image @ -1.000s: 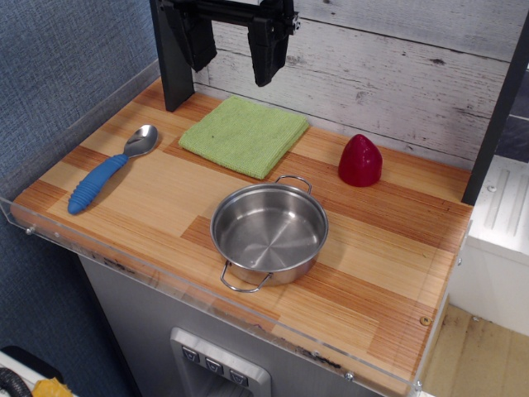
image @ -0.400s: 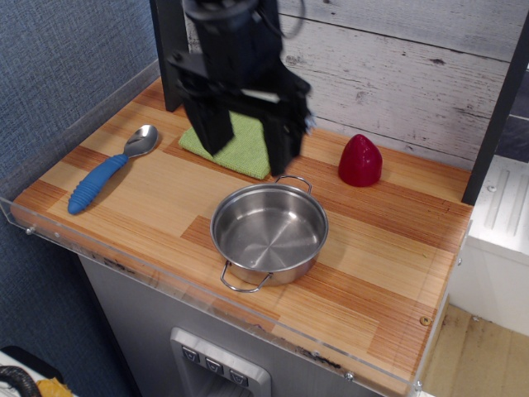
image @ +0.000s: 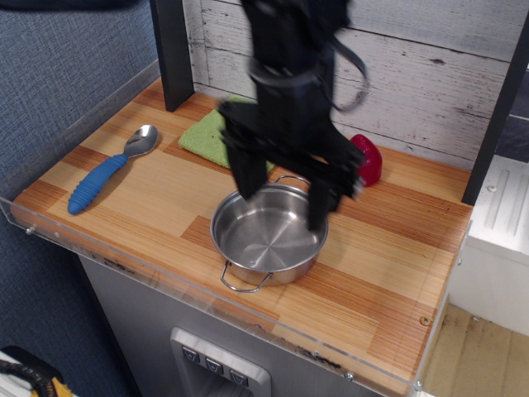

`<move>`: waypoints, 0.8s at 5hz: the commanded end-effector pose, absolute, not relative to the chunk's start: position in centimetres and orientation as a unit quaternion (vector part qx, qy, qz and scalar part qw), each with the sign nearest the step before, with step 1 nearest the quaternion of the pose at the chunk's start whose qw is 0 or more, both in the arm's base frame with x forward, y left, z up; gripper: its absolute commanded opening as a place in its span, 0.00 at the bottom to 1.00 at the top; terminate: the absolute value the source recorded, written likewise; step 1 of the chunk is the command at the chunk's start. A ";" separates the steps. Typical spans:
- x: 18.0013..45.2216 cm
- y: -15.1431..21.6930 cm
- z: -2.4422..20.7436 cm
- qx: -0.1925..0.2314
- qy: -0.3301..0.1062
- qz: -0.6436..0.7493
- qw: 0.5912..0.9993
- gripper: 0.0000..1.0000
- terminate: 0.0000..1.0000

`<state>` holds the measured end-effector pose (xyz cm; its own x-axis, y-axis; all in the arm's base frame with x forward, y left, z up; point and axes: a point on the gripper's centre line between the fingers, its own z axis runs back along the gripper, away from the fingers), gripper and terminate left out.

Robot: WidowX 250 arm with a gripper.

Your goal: Carrying the pan and placing it on the board on the table.

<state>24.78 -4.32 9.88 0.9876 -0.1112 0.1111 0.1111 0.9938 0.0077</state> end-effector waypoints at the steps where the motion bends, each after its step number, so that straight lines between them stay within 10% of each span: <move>1: 26.4 -5.9 6.2 0.030 -0.069 -0.057 0.996 1.00 0.00; 4: 26.9 -4.5 2.1 0.028 -0.075 -0.064 0.995 1.00 0.00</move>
<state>26.63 -4.59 1.34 0.9862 -0.1162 0.1180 0.1098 0.9922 0.0589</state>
